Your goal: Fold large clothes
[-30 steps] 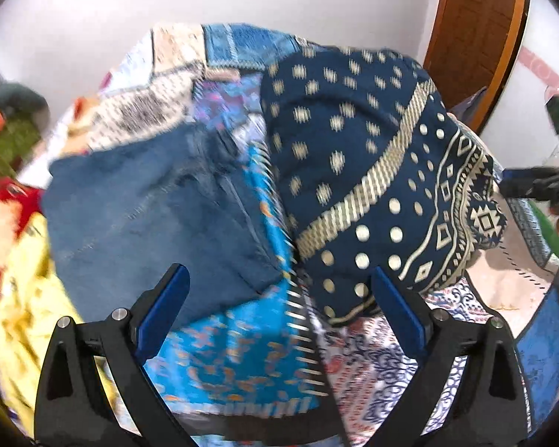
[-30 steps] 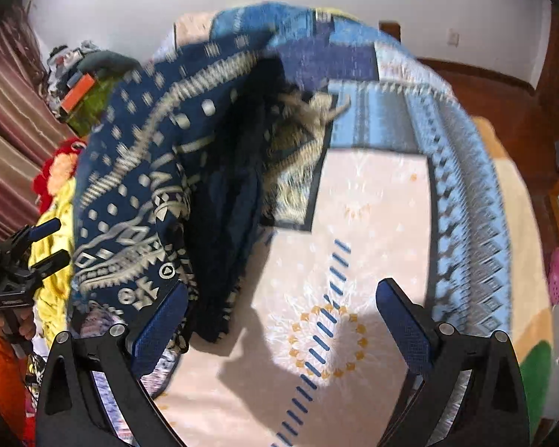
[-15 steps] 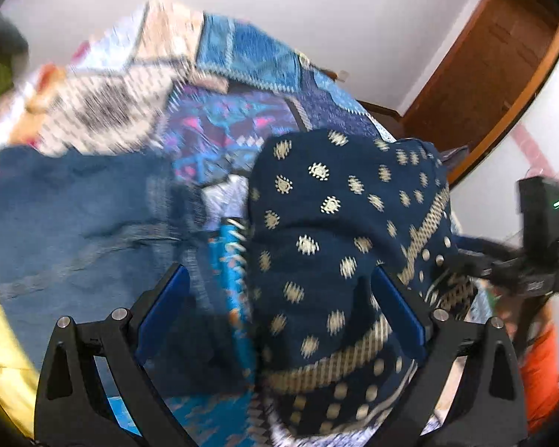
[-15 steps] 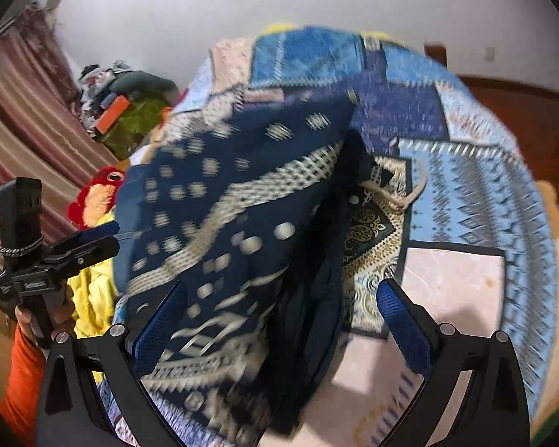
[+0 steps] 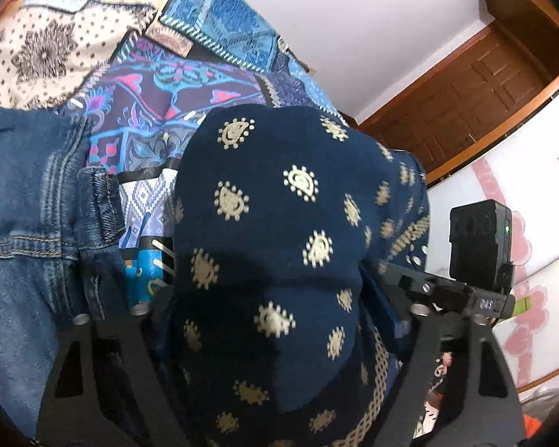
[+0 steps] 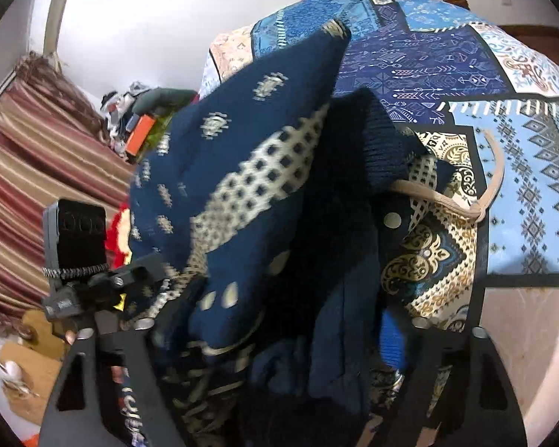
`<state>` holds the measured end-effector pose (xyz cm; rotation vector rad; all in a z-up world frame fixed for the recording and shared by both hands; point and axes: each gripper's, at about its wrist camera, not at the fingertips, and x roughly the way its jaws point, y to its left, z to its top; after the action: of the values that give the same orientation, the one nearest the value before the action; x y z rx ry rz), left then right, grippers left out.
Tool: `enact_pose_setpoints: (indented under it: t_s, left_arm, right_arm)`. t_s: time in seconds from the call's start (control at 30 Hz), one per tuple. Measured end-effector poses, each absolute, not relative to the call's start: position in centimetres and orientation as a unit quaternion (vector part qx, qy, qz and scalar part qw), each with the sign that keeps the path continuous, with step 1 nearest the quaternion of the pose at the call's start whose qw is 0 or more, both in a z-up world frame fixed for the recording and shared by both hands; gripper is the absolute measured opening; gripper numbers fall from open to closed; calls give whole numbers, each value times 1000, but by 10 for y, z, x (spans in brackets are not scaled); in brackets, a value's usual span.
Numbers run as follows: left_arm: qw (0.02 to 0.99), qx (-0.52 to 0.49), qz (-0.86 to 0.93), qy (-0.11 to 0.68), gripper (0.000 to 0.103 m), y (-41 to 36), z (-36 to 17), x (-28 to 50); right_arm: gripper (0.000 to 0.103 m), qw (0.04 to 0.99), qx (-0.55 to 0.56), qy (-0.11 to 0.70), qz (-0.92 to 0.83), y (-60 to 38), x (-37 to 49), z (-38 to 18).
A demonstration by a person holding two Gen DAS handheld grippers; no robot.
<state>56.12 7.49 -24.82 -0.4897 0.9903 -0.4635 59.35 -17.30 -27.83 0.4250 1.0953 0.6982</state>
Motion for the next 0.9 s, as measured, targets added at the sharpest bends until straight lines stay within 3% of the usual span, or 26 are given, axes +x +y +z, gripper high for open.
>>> enact_pose_setpoints:
  t_s: [0.13, 0.2, 0.63, 0.9]
  left_arm:
    - [840, -207, -218, 451, 58, 75, -222, 539]
    - [850, -191, -216, 441, 56, 77, -205, 525]
    - [917, -152, -169, 329, 56, 172, -86, 429]
    - [918, -175, -122, 335, 56, 251, -100, 418]
  right_arm:
    - [47, 785, 182, 499, 320, -164, 580, -258]
    - [44, 786, 177, 496, 322, -158, 571, -245]
    - [42, 808, 132, 410, 402, -49, 517, -121]
    - [42, 788, 114, 427, 428, 41, 531, -136]
